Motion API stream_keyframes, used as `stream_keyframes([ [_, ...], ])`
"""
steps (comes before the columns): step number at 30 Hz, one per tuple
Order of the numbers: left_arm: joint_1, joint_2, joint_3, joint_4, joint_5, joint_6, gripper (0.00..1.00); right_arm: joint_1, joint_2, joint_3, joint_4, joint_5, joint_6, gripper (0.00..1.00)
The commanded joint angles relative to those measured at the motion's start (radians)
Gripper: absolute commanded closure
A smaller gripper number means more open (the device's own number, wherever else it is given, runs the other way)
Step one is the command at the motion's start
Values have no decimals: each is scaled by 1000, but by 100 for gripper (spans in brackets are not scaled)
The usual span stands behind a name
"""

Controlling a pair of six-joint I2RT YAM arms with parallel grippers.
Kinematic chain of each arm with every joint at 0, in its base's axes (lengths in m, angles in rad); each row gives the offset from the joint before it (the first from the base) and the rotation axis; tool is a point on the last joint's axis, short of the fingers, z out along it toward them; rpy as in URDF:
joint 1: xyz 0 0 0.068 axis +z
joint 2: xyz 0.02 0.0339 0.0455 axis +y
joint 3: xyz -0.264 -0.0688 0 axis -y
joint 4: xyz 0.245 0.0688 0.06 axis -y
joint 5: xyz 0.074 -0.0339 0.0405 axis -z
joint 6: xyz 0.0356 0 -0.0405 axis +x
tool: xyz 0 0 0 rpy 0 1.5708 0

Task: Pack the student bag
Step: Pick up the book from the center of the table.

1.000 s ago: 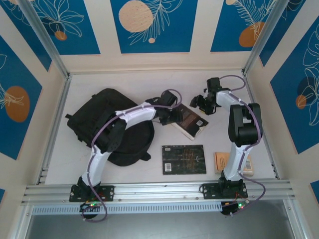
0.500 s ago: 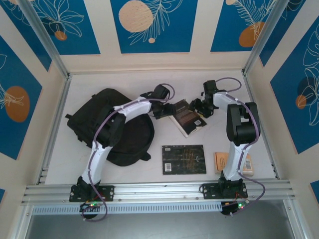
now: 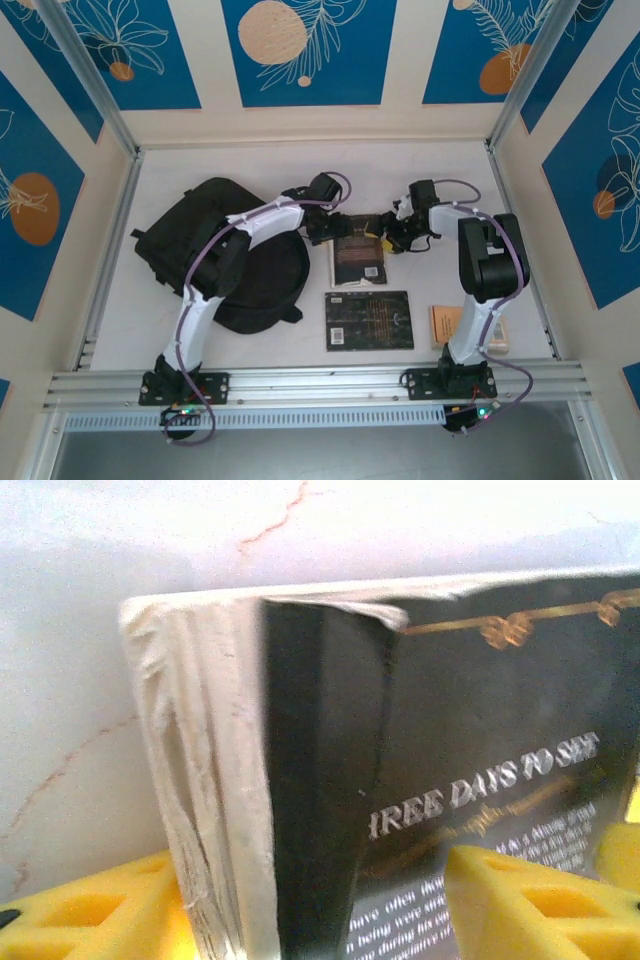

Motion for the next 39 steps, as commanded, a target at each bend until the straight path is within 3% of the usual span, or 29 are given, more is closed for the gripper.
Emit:
stream_keyframes([
  [1,-7,12,23,4,74,-11,38,-8,-10,-40,190,-262,107,44],
  [10,17,-32,-22,76,147,-37,40,11,-24,-27,205,-277,138,62],
  [14,40,-99,-59,99,166,-50,41,17,-25,-13,132,-188,119,82],
  [18,57,-194,-99,86,151,-24,37,14,-176,-76,127,-30,82,94],
  [26,63,-459,-228,108,152,33,28,79,-520,-157,119,138,28,99],
  [30,61,-612,-278,36,131,165,25,100,-694,-230,228,82,64,100],
  [35,63,-859,-425,21,138,285,19,143,-821,-285,388,-151,161,100],
  [36,61,-891,-451,22,159,289,16,155,-835,-291,412,-179,179,100],
  [37,62,-930,-481,25,184,288,5,172,-852,-300,437,-206,201,100],
  [38,62,-965,-518,35,209,290,0,188,-867,-307,461,-230,219,100],
  [39,61,-998,-550,49,232,286,0,202,-880,-313,485,-250,233,100],
])
